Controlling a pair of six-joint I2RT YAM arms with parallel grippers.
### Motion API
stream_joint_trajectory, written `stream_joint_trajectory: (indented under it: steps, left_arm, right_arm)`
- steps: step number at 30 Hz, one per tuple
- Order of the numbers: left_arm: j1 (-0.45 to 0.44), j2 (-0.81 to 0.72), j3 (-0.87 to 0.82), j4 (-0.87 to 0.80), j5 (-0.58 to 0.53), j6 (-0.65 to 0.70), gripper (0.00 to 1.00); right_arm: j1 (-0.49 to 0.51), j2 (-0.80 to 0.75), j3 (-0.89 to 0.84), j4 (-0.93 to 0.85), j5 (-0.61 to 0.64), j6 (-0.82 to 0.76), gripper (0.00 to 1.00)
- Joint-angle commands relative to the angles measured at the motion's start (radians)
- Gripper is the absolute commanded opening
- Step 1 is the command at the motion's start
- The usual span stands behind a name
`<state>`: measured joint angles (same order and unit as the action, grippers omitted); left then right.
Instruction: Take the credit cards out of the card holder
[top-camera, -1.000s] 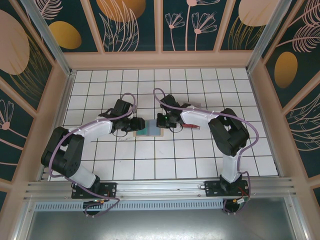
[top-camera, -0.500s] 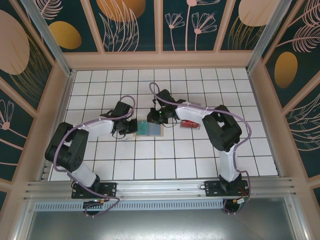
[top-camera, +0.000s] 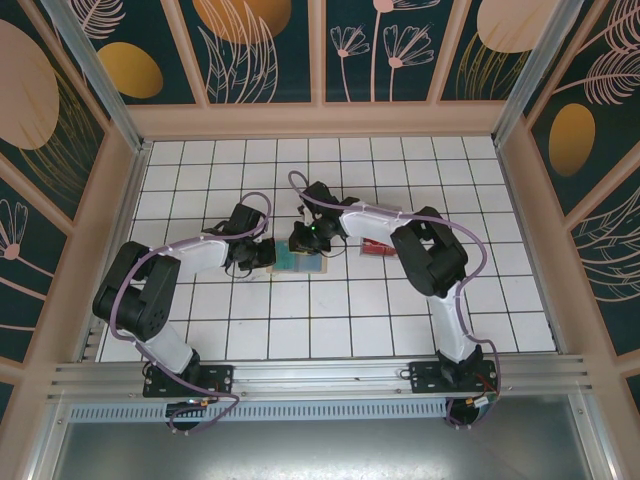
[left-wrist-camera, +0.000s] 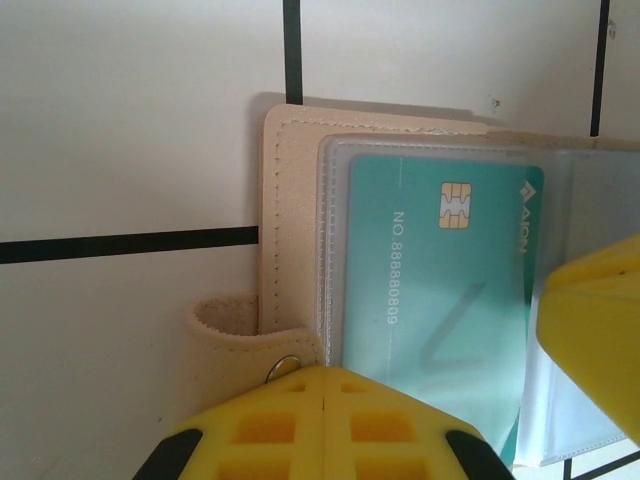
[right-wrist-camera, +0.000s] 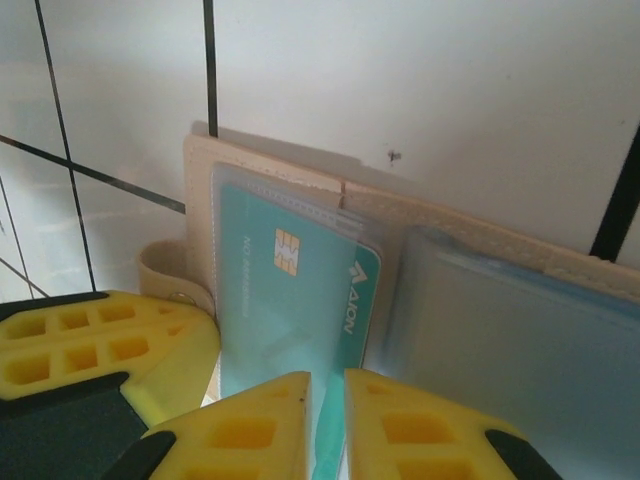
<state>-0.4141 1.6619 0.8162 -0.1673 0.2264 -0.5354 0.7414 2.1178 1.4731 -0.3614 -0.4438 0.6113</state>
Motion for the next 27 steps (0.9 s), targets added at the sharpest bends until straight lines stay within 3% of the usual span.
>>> stream_joint_trajectory:
  steps: [1, 12, 27]
  left_arm:
    - [0.005, 0.025, -0.013, -0.005, 0.001, -0.015, 0.03]
    - [0.005, 0.022, -0.016, -0.003, 0.002, -0.02, 0.02]
    - [0.004, 0.018, -0.025, -0.011, -0.013, -0.026, 0.0]
  right_arm:
    - [0.007, 0.023, 0.034, -0.066, -0.001, -0.025, 0.17]
    - [0.023, 0.084, 0.102, -0.166, 0.039, -0.062, 0.18]
    - [0.012, 0.012, 0.058, -0.187, 0.133, -0.052, 0.09]
